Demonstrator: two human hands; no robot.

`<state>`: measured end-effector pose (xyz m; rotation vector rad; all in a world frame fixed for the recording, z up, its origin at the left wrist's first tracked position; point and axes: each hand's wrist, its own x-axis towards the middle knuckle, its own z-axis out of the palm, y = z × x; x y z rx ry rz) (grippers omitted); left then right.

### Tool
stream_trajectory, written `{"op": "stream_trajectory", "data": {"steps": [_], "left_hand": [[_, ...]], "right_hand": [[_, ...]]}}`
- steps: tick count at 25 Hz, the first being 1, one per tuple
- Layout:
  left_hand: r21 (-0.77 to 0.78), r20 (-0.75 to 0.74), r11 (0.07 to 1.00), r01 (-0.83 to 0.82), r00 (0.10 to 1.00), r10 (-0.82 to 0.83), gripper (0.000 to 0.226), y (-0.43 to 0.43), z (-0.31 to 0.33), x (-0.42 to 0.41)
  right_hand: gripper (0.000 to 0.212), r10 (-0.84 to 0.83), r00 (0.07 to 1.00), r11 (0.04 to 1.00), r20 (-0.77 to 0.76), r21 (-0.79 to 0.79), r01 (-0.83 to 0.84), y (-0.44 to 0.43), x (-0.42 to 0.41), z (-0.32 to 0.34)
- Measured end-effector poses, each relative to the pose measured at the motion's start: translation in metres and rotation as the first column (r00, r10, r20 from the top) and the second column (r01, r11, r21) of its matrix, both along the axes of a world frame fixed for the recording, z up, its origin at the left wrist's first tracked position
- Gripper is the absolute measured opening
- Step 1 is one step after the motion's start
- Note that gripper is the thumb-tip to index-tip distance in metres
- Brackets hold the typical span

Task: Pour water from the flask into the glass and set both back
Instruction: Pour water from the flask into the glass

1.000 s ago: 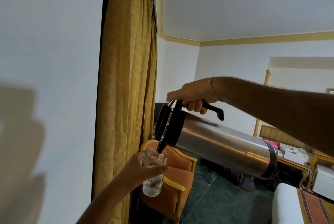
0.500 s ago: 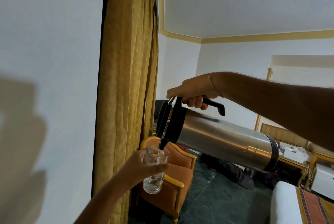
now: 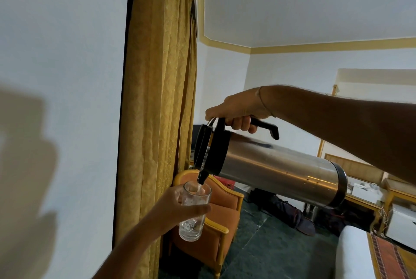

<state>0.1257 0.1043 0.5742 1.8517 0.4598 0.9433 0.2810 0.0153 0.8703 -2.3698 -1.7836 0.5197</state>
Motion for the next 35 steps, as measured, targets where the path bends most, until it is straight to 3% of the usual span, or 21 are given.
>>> {"op": "stream_trajectory", "data": {"steps": [4,6,11,14,19,22,24,27,30,35], "left_hand": [[-0.009,-0.008,1.0,-0.007,1.0,0.007,0.081,0.002,0.001,-0.001],[-0.017,-0.002,1.0,0.0,1.0,0.0,0.078,0.001,0.002,-0.002],[-0.024,0.006,1.0,0.0,1.0,0.0,0.078,-0.001,0.003,-0.002],[-0.041,0.017,0.999,0.014,1.0,-0.014,0.081,-0.004,0.003,-0.001],[-0.029,0.024,0.999,0.043,0.999,-0.042,0.065,-0.008,0.008,-0.002],[-0.015,0.037,0.999,0.033,0.999,-0.033,0.071,-0.008,0.009,-0.004],[-0.008,0.051,1.0,0.021,0.999,-0.02,0.065,-0.008,0.011,-0.005],[-0.001,0.057,1.0,0.015,0.998,-0.015,0.035,-0.012,0.019,-0.009],[0.037,0.066,0.999,0.012,0.998,-0.014,0.03,-0.015,0.023,-0.012],[0.002,0.102,1.0,0.021,0.995,-0.021,0.034,-0.021,0.023,-0.021]], "right_hand": [[0.056,-0.001,0.999,0.993,0.047,0.119,-0.005,-0.004,-0.004,0.001],[0.06,-0.001,0.999,0.992,0.048,0.129,-0.006,-0.006,-0.004,0.003],[0.073,0.001,1.0,1.0,0.008,0.022,-0.001,-0.01,-0.008,0.009],[0.071,0.0,1.0,1.0,-0.001,-0.021,0.0,-0.011,-0.008,0.01],[0.065,-0.021,1.0,1.0,-0.014,-0.013,0.021,-0.014,-0.005,0.01],[0.06,-0.024,0.998,1.0,-0.055,-0.011,0.024,-0.015,-0.001,0.01],[0.056,-0.034,0.994,0.999,-0.101,0.001,0.034,-0.016,0.005,0.009],[0.057,-0.037,0.976,0.998,-0.215,0.033,0.045,-0.018,0.017,0.004],[0.062,-0.02,0.925,0.997,-0.38,0.064,0.048,-0.023,0.035,-0.004],[0.076,0.077,0.704,0.983,-0.706,0.172,0.065,-0.037,0.07,-0.041]]}}
